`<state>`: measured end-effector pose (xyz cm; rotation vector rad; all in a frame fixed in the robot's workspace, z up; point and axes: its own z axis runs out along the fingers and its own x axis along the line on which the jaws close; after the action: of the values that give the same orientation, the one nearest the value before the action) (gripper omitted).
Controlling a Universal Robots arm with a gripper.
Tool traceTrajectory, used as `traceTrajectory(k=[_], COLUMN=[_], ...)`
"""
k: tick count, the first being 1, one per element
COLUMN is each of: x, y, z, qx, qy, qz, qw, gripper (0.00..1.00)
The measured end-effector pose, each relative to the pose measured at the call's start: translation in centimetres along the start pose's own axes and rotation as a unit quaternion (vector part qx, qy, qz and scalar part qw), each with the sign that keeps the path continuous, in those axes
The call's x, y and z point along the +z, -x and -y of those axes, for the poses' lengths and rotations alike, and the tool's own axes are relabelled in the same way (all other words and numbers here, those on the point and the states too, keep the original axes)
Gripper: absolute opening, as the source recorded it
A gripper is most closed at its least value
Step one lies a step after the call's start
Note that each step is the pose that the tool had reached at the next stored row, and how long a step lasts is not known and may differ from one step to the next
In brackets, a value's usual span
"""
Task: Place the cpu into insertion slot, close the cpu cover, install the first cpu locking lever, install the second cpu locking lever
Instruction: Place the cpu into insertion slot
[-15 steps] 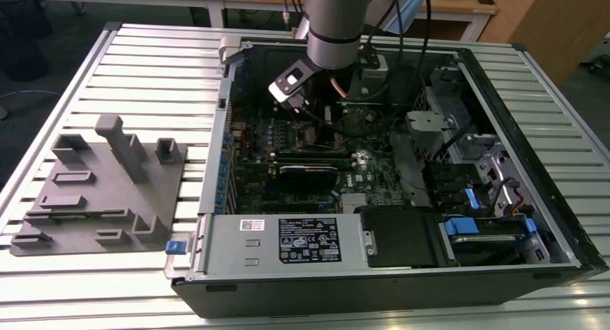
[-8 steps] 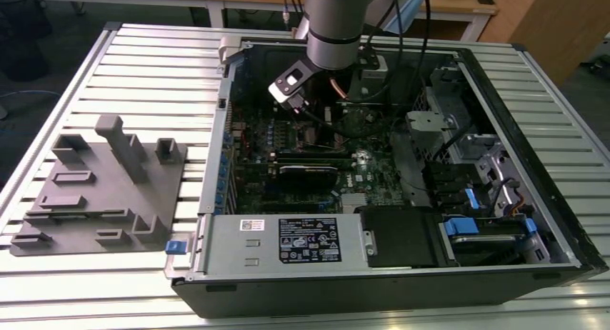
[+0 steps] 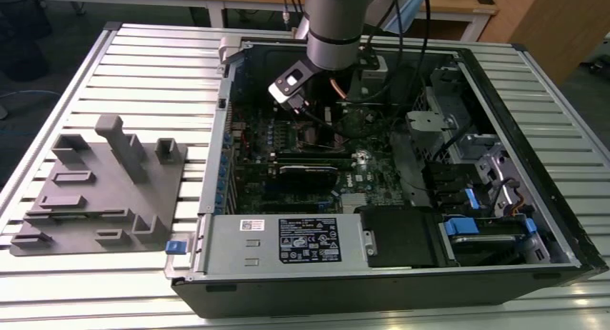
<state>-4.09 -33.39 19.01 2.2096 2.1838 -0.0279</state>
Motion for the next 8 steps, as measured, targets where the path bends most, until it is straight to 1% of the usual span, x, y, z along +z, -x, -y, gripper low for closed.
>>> traceTrajectory(k=[1, 2, 8], x=[0.03, 0.05, 0.05], y=[-0.03, -0.05, -0.05], z=[-0.01, -0.02, -0.02], qx=[0.000, 0.000, 0.000], qy=[0.0000, 0.0000, 0.0001], qz=[-0.0006, -0.0008, -0.0007], qw=[1.0000, 1.0000, 1.0000], gripper=[0.55, 0.60, 0.60])
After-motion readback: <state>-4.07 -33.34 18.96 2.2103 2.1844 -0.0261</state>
